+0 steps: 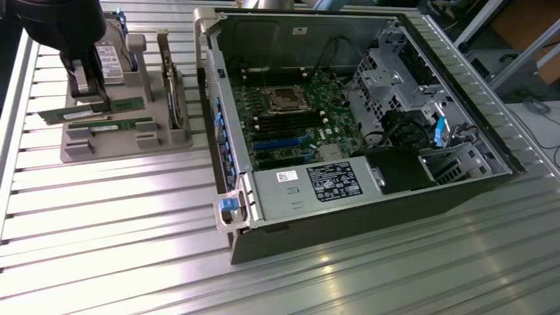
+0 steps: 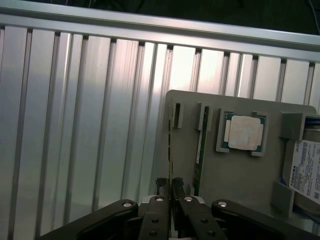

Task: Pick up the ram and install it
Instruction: 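Pick up the ram and move it above insertion slot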

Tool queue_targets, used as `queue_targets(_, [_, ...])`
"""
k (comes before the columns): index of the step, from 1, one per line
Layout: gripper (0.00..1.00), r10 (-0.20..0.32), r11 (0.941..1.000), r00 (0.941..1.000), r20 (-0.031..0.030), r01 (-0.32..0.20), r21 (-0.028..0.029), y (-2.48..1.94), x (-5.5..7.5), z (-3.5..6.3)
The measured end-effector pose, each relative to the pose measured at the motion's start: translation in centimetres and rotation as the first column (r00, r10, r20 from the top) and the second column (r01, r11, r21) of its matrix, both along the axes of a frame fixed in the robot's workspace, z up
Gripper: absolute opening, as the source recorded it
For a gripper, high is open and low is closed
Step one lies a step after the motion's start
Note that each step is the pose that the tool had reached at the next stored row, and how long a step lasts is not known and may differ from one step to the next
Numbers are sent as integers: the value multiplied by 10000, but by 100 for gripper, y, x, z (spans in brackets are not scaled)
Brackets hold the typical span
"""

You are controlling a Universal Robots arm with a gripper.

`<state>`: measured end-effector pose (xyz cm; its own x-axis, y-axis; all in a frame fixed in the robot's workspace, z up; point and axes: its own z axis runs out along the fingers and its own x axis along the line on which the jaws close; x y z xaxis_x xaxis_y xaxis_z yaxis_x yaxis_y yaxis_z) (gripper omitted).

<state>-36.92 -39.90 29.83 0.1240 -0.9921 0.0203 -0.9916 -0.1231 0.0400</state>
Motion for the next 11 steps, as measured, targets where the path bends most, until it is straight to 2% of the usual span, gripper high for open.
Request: queue_targets(11, [14, 0, 10000, 10000, -1, 0, -44, 0, 0, 68])
